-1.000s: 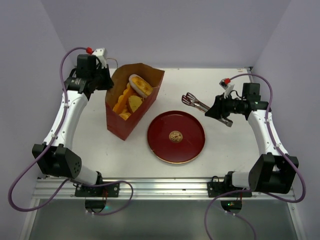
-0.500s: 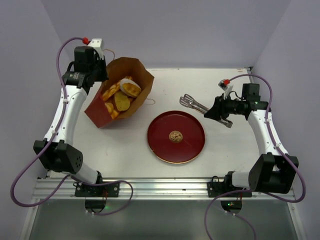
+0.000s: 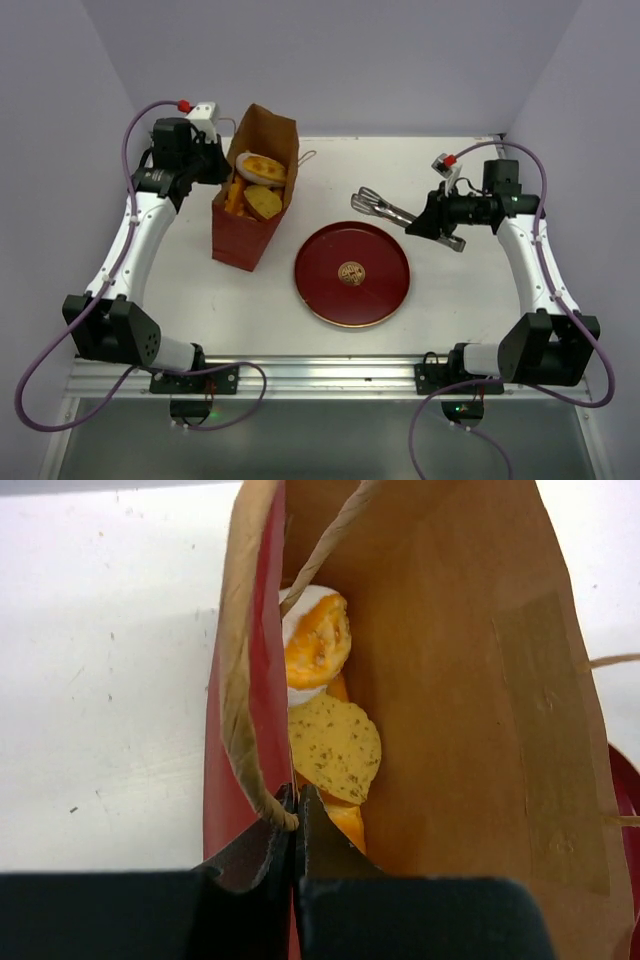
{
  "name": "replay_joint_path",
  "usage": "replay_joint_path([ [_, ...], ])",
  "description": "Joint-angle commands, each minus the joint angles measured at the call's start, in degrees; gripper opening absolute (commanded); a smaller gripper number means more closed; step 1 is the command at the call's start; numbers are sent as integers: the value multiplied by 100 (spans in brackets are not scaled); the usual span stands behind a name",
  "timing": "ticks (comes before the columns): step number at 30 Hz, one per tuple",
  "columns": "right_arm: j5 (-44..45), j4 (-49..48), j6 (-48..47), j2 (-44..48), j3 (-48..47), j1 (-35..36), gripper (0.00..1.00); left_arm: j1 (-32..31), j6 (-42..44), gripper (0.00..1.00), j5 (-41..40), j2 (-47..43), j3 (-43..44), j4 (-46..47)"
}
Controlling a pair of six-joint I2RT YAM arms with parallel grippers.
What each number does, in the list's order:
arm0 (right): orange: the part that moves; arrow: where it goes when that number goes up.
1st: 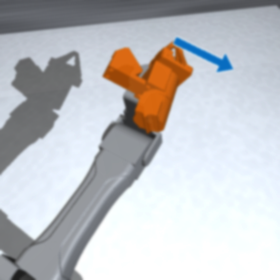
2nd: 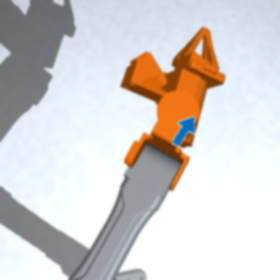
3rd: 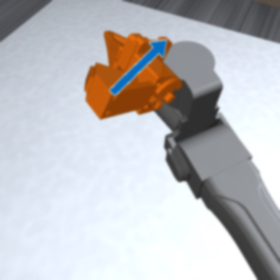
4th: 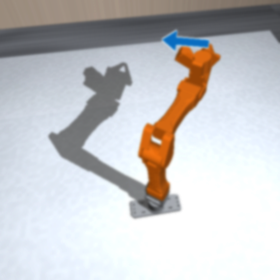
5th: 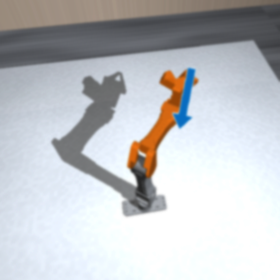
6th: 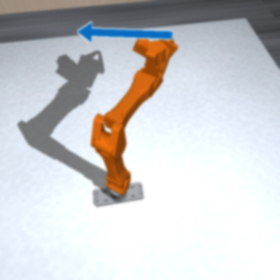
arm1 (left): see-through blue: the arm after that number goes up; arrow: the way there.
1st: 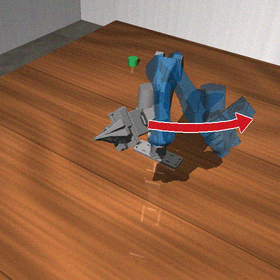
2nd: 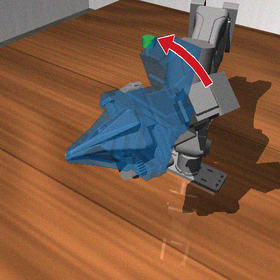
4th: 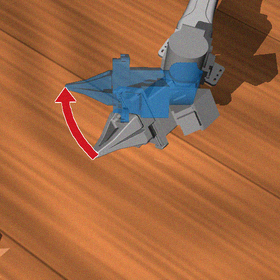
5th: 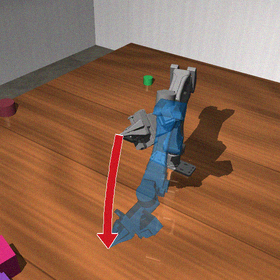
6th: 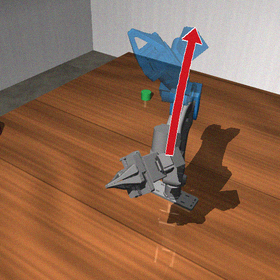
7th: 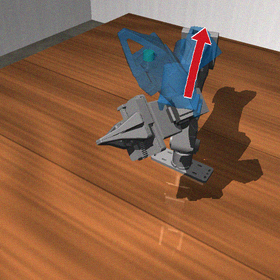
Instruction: Take the fake bread out of the paper bag
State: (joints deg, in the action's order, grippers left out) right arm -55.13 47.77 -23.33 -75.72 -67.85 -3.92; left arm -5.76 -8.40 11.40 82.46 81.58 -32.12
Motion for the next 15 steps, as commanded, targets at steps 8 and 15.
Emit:
replay_joint_path([
  [8, -147, 303, -312, 75, -281, 76, 43, 13, 242, 0, -639, -10, 868, 820],
  [15, -41, 567, -497, 84, -500, 163, 43, 5, 313, 0, -455, 174, 1360, 971],
])
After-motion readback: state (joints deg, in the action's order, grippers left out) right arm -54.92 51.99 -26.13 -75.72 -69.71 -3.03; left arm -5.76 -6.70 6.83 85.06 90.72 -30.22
